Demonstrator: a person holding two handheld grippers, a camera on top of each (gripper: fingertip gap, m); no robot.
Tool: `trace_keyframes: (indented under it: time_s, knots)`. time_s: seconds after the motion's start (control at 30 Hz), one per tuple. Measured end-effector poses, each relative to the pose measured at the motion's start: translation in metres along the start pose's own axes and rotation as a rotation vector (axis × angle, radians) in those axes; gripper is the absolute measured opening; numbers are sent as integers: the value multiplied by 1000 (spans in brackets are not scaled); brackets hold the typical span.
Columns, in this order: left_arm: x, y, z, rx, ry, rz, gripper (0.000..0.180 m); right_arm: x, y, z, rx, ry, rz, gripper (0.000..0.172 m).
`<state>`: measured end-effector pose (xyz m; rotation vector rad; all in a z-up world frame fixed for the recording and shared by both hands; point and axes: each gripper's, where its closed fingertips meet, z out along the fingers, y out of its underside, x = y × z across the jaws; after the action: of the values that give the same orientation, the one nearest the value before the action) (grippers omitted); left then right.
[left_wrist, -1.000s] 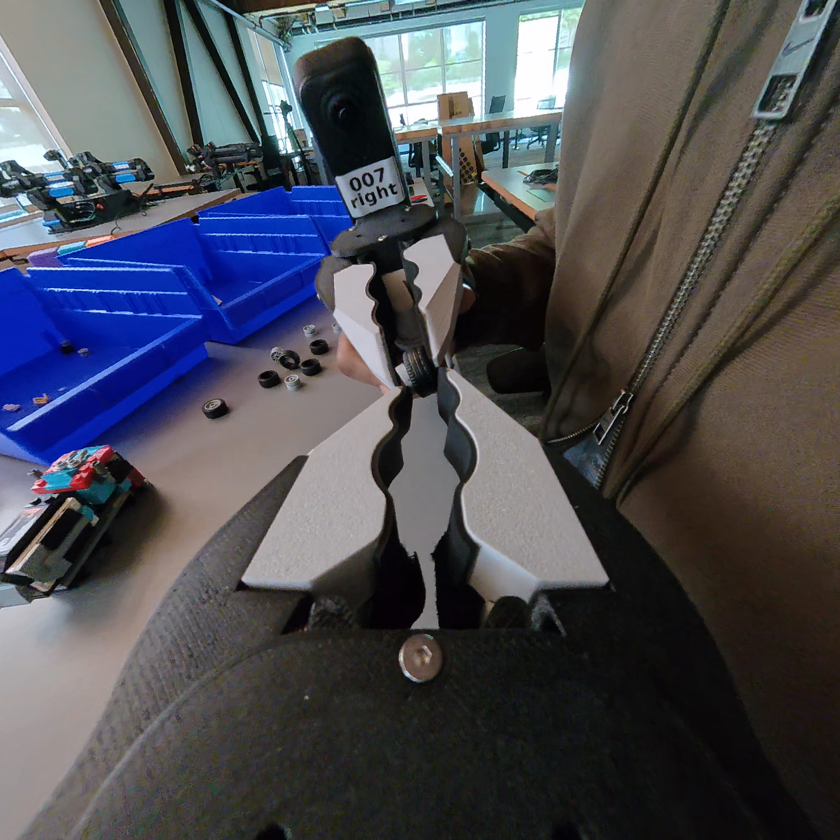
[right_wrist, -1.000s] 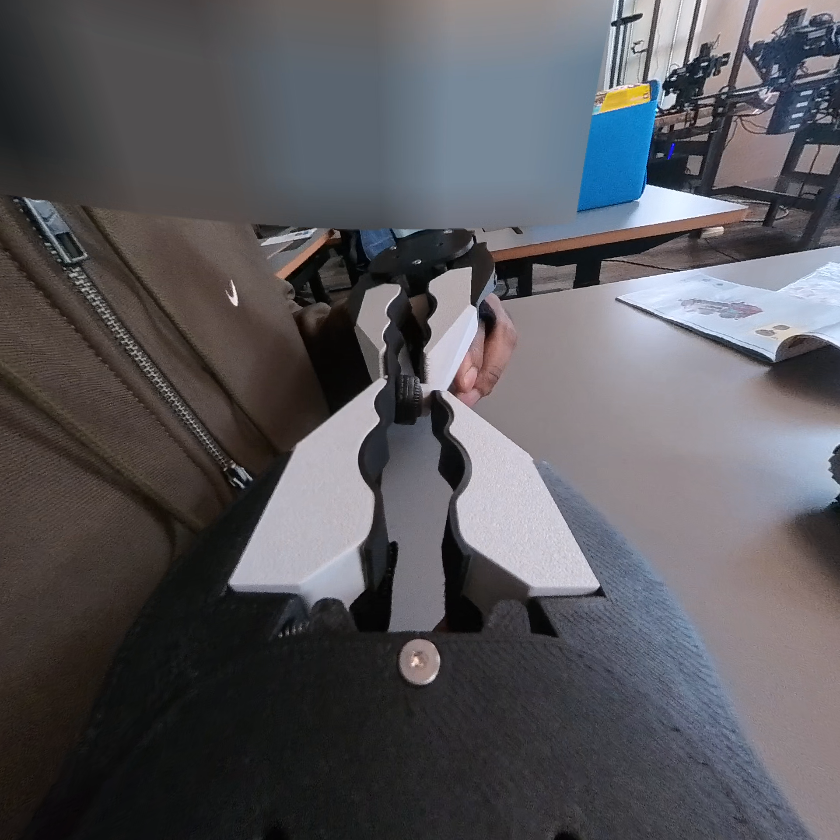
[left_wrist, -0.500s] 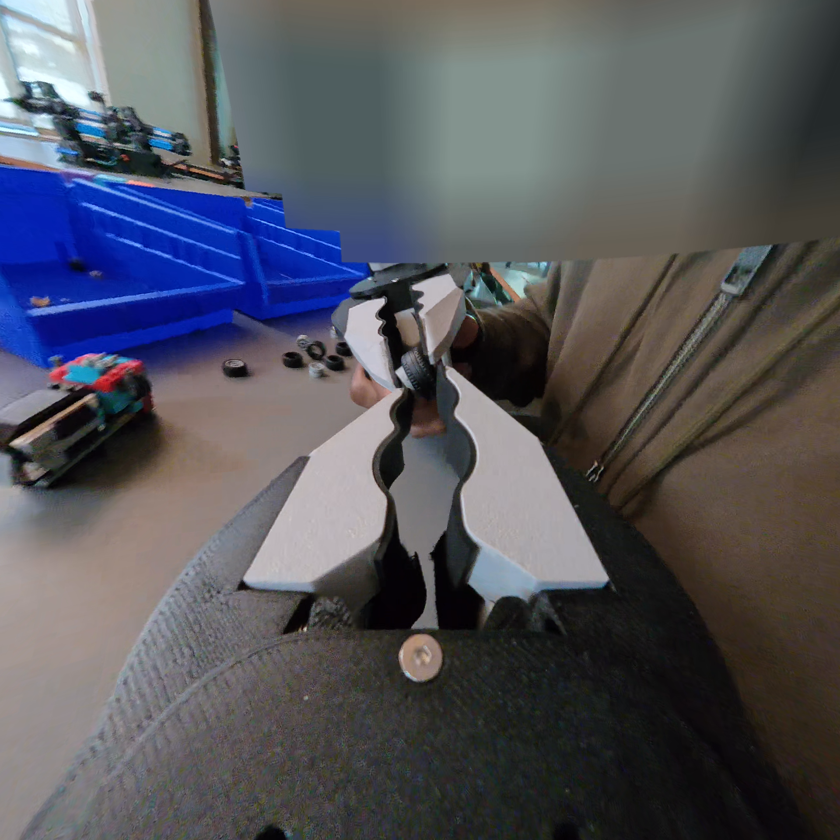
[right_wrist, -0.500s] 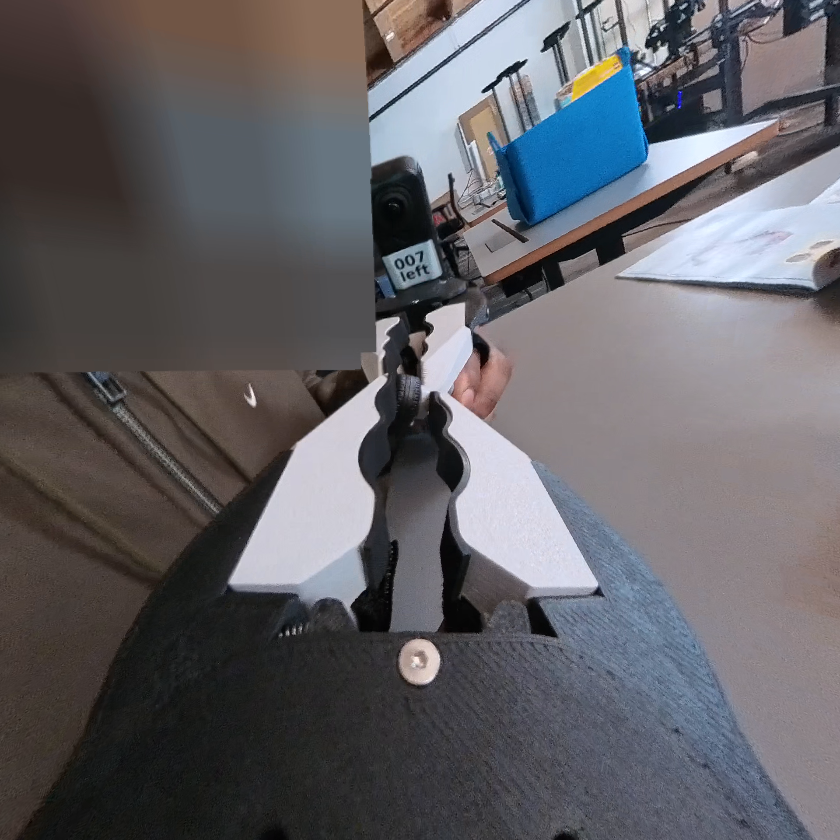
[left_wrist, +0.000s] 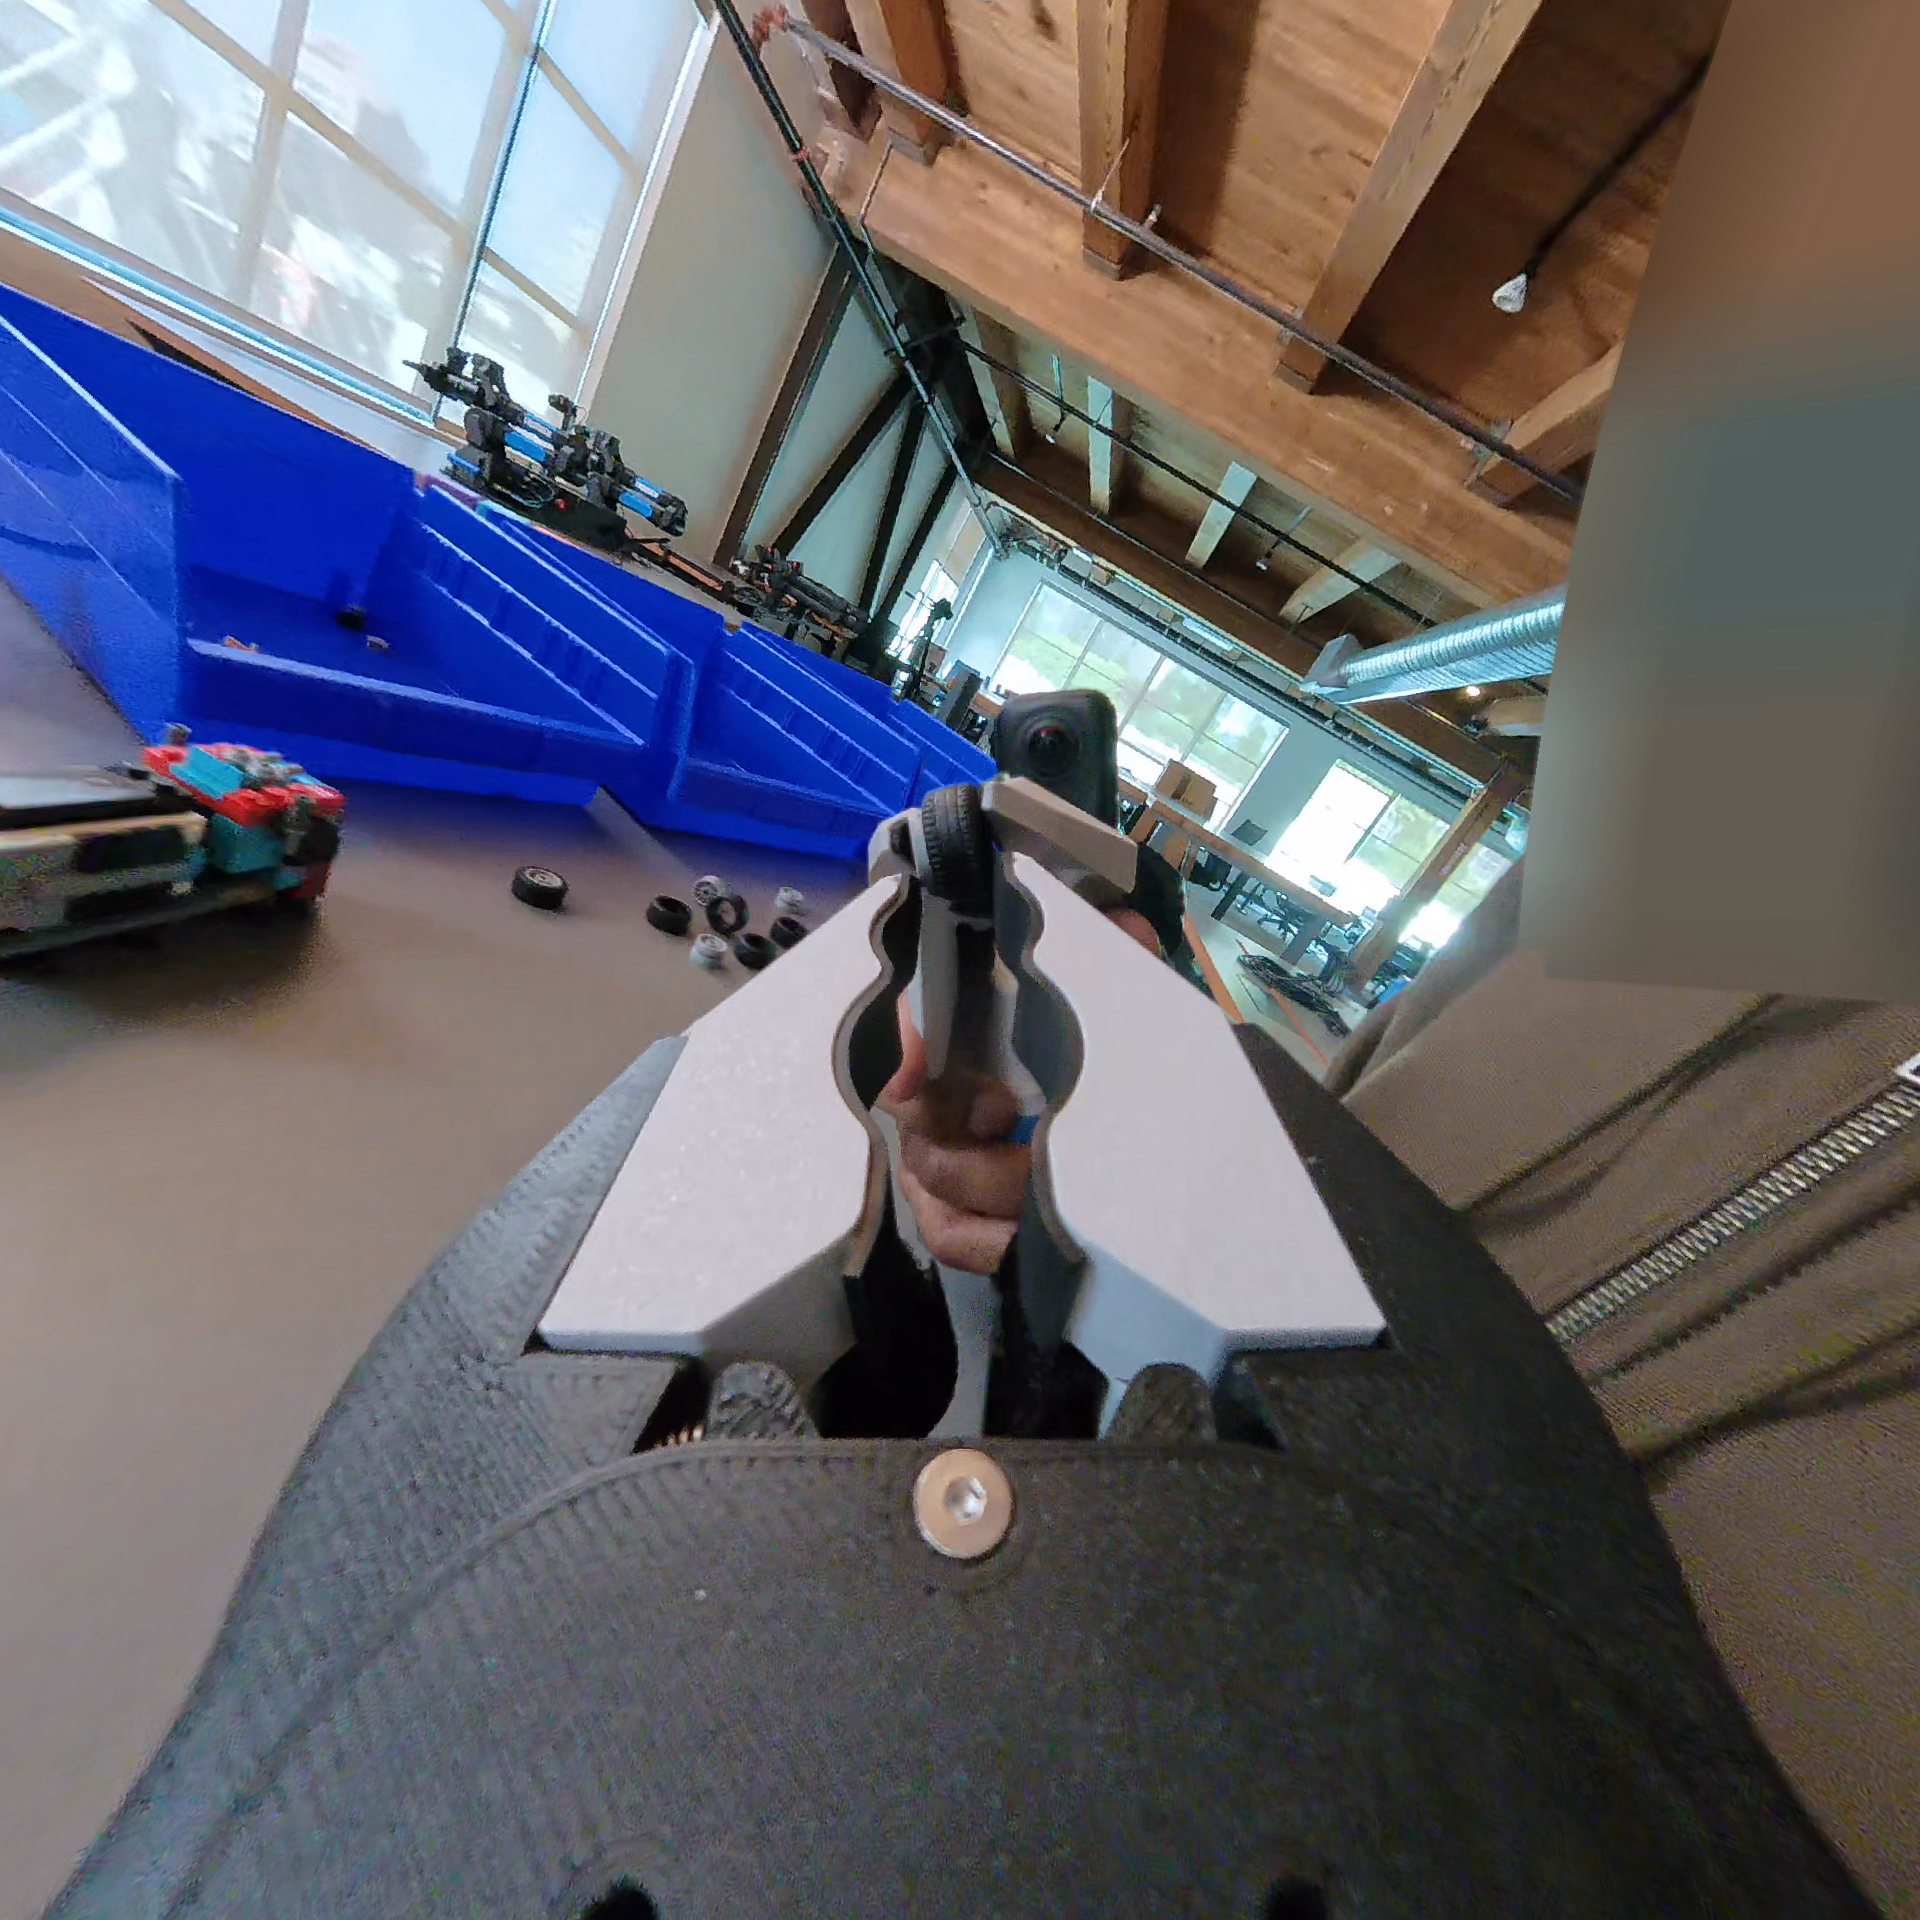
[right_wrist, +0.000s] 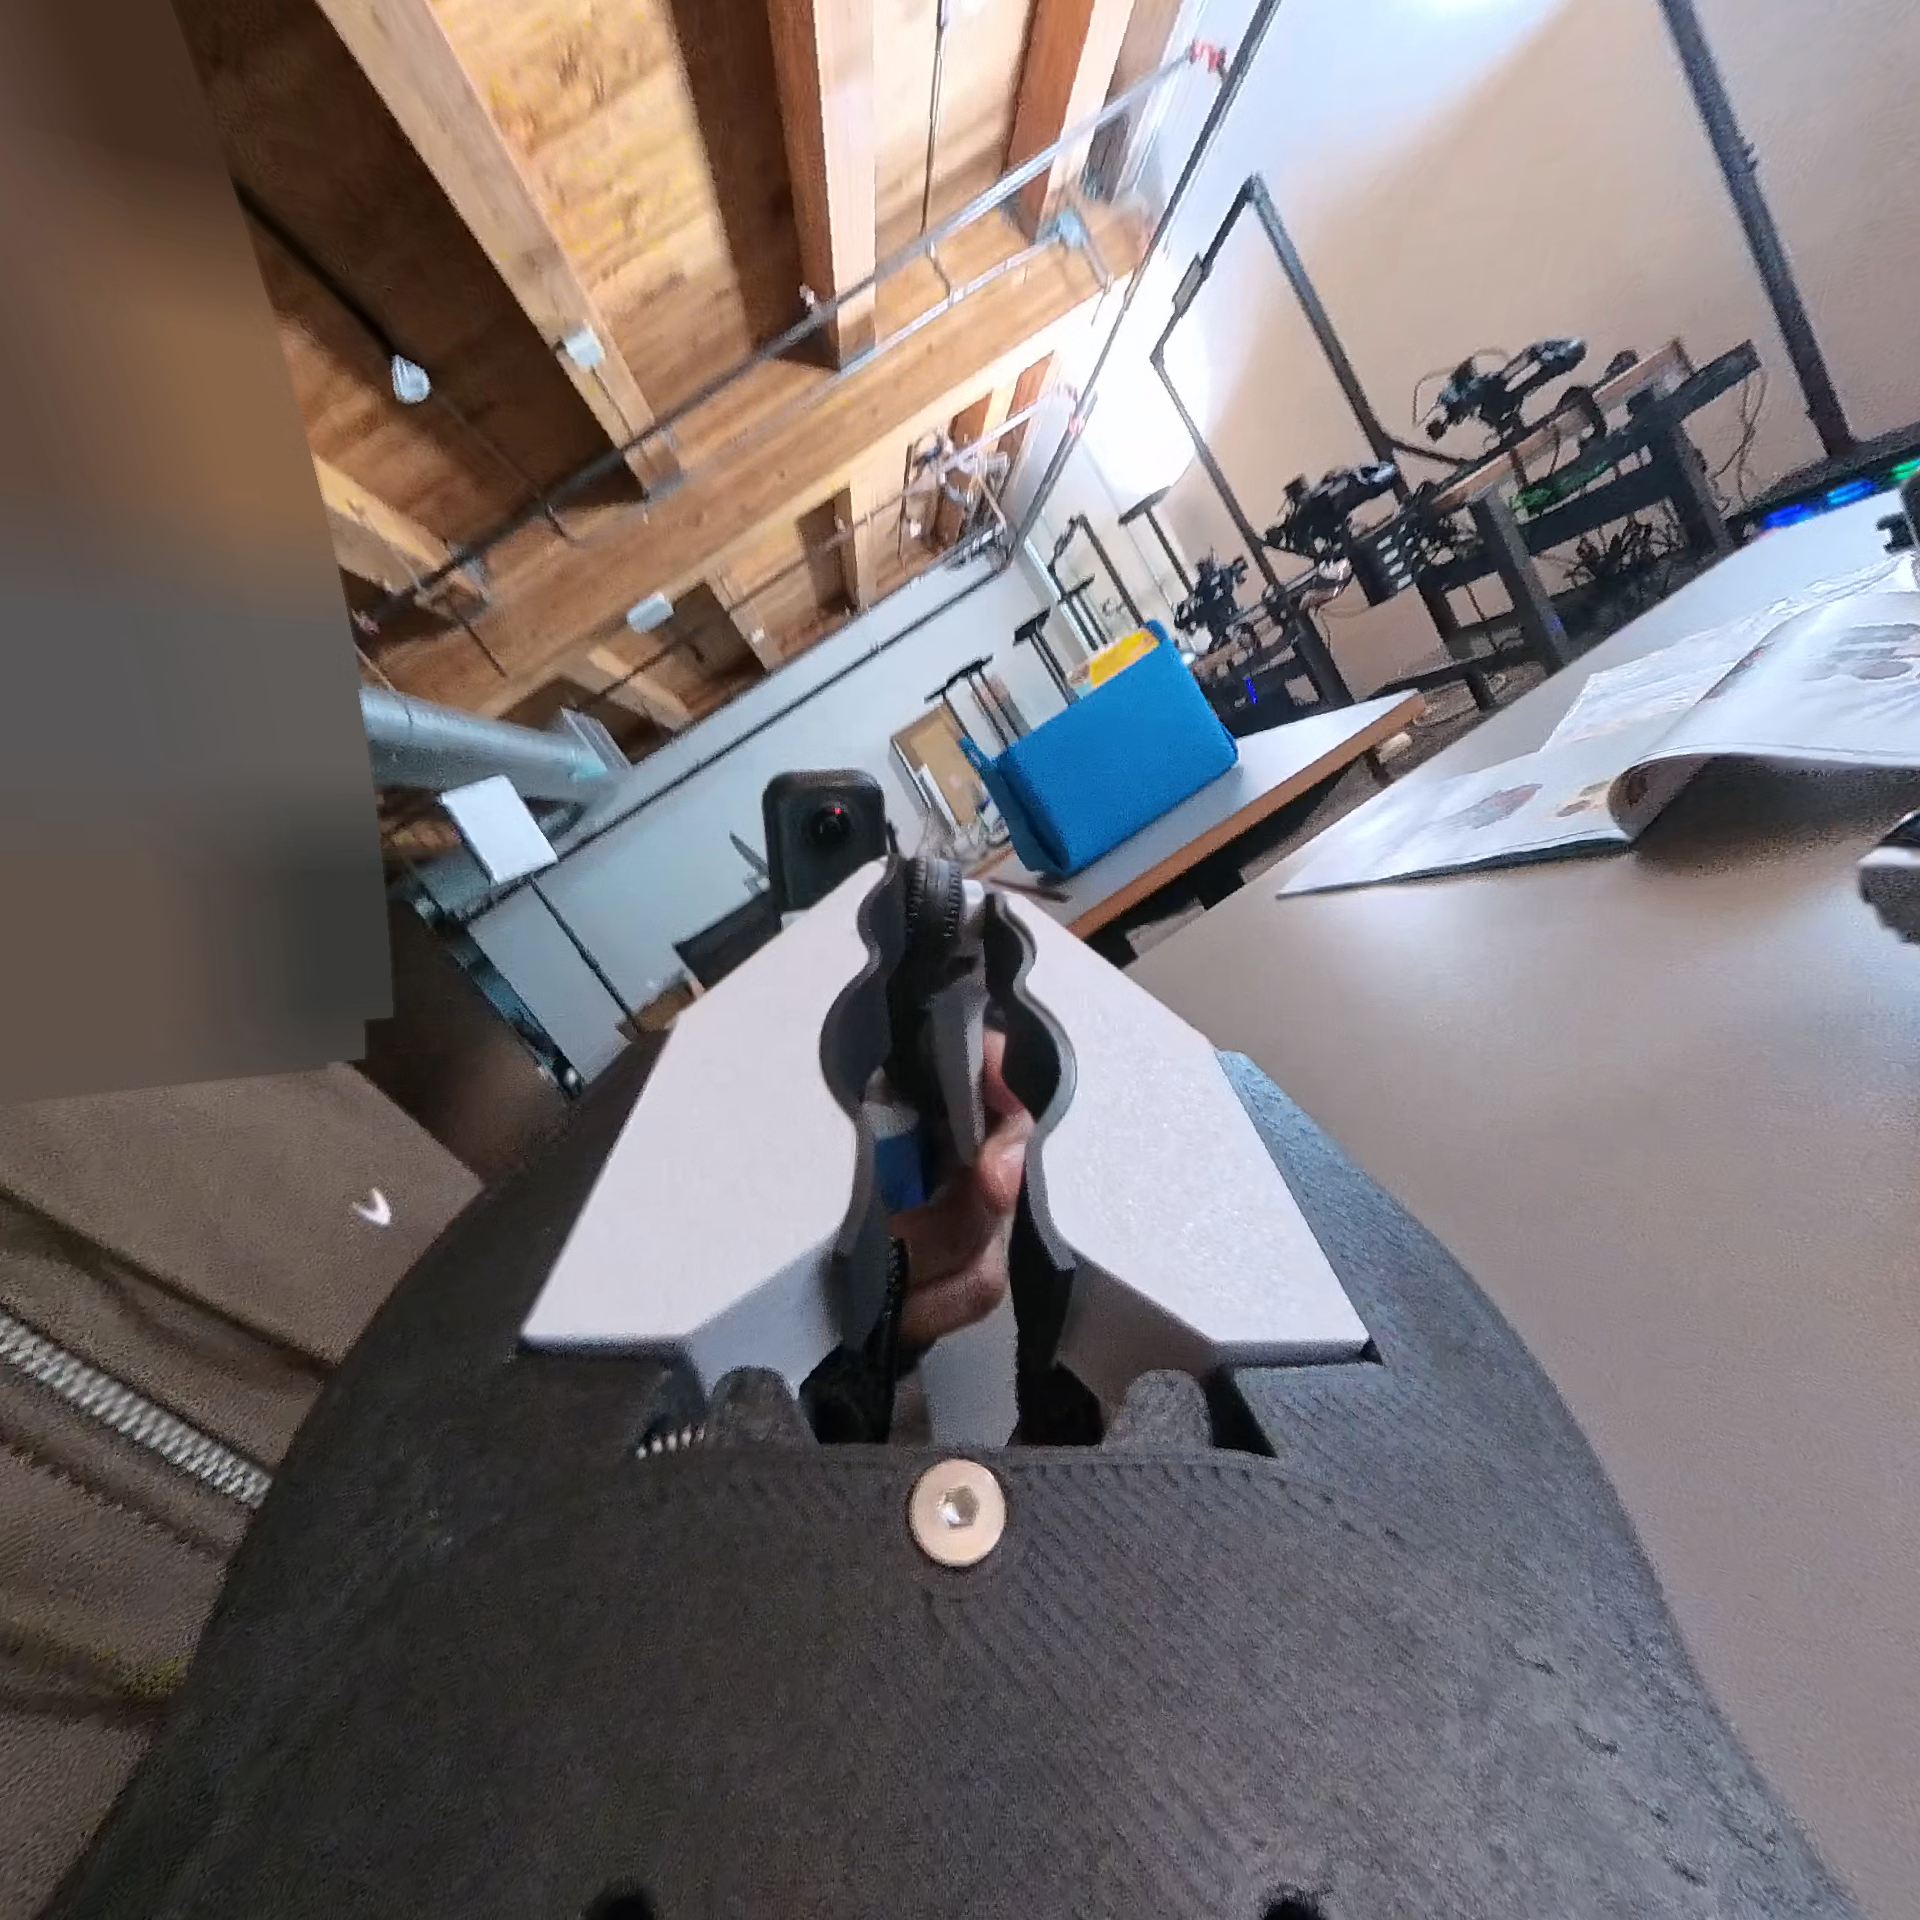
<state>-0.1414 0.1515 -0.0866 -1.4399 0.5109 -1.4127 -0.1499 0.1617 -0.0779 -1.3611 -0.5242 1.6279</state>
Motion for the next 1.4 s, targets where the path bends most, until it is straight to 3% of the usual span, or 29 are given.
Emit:
trace_keyframes:
  time_s: [0.2, 0.43, 0.57, 0.7, 0.93, 1.1, 1.2, 1.4]
  knots:
    - [29, 10, 1, 39, -27, 16, 17, -29, 8, -14, 51, -5, -13, 14]
    - [28, 10, 2, 110, -51, 25, 13, -32, 12, -15, 25, -10, -54, 15]
    - [7, 4, 8, 102, -70, 38, 13, -14, 4, -13, -21, -1, -101, 16]
    - [-31, -16, 10, 158, -102, -2, 14, 22, -11, -6, -72, 56, -158, 36]
    - [-84, -47, -1, 251, -217, 11, 13, 52, -18, 20, -135, 71, -101, 48]
    - [-72, -39, -6, 195, -257, 116, 14, 44, -17, 7, -57, 100, -212, 49]
    - [-64, -37, -21, 236, -297, 124, 13, 31, -17, 3, -15, 96, -276, 46]
    - [-53, -28, -53, 254, -406, 187, 14, 18, 6, 12, -92, 77, -322, 46]
